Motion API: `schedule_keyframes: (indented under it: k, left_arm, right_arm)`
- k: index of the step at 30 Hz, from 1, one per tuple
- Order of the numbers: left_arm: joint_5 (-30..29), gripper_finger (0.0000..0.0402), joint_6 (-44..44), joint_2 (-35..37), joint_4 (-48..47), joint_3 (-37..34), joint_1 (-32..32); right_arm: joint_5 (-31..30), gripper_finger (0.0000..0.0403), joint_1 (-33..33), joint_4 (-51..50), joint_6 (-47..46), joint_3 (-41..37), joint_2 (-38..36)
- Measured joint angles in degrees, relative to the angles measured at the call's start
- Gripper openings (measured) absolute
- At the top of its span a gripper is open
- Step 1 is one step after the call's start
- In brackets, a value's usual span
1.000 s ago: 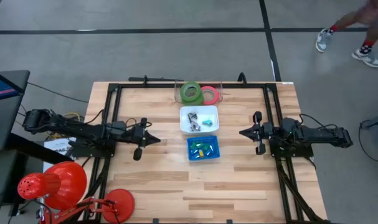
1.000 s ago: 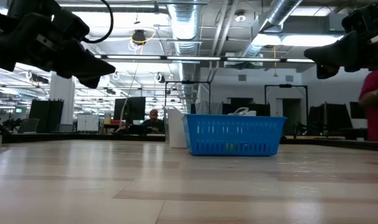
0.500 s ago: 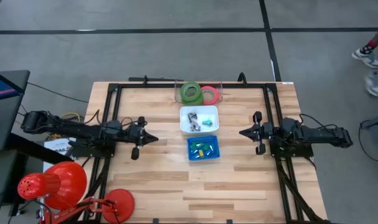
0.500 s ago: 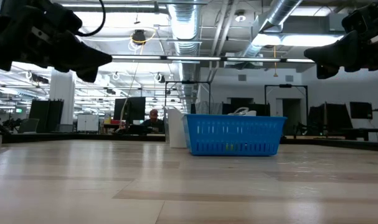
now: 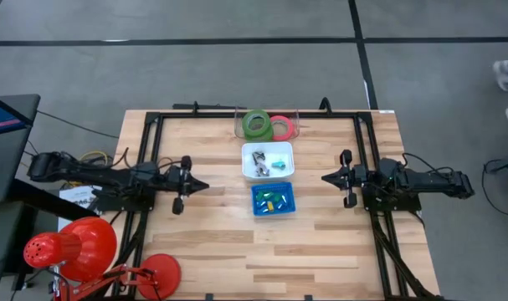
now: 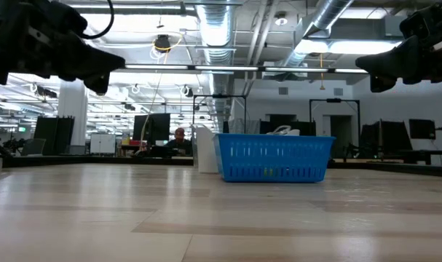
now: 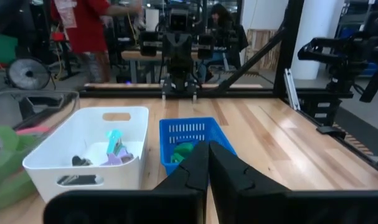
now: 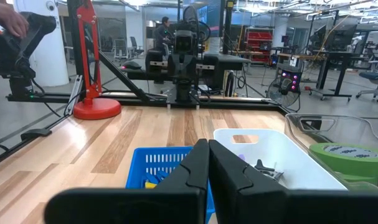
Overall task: Pick and place Stapler, Stapler remover, tape
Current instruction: Return to Home Position
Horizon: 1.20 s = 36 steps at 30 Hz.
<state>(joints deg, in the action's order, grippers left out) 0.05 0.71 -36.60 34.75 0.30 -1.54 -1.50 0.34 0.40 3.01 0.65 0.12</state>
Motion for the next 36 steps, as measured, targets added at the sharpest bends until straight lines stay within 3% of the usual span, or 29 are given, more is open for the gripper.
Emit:
schedule_keyframes:
  k: [36]
  left_arm:
    - [0.2,0.0004,0.3,26.6,-25.5,0.0,0.0]
  right_arm:
    - [0.0,0.0001,0.0,0.0,0.0,0.0,0.0]
